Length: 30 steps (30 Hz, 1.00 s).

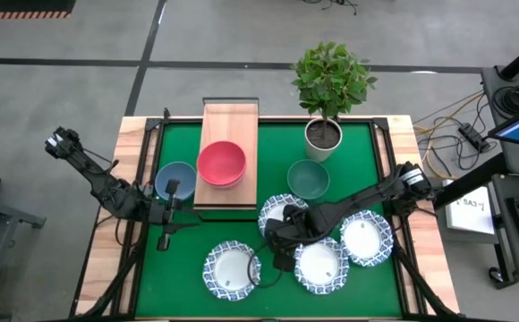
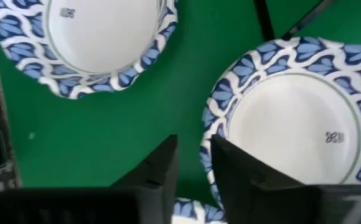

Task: Place and stack bowls onto a shelf
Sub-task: Put the white patterned bowl on the shelf

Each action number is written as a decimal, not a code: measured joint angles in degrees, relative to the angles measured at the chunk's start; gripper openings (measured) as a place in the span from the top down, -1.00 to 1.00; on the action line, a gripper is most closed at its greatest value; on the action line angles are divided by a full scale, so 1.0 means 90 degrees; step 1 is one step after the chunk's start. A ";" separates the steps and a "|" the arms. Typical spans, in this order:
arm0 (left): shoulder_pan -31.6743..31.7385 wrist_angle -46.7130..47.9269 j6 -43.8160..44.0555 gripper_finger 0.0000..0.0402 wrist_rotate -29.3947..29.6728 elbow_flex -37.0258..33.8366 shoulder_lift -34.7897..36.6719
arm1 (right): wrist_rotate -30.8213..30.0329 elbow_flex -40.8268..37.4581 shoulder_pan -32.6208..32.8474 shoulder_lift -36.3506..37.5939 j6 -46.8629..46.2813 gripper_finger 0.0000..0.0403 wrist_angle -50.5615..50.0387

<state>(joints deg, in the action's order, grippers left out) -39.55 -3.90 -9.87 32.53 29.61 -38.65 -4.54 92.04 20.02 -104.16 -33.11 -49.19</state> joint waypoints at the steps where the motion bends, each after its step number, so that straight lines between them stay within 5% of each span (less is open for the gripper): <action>1: 0.0000 0.0000 0.0000 0.55 0.0000 0.0000 0.0000 | -0.0077 -0.0041 0.0008 0.0000 0.0045 0.50 0.0024; 7: 0.0000 0.0000 0.0000 0.55 0.0000 0.0000 0.0000 | -0.0234 -0.0069 0.0021 -0.0162 0.0232 0.30 0.0094; 19: 0.0002 0.0002 -0.0017 0.55 0.0002 0.0002 0.0001 | -0.0338 -0.0071 0.0030 -0.1215 0.0103 0.37 0.0168; 30: 0.0002 -0.0017 -0.0066 0.55 0.0010 0.0002 0.0007 | -0.0350 -0.0079 0.0008 -0.1079 0.0083 0.91 -0.0063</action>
<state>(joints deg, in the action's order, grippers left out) -39.53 -4.05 -10.46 32.62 29.63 -38.59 -7.69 91.33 20.10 -113.87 -32.36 -49.76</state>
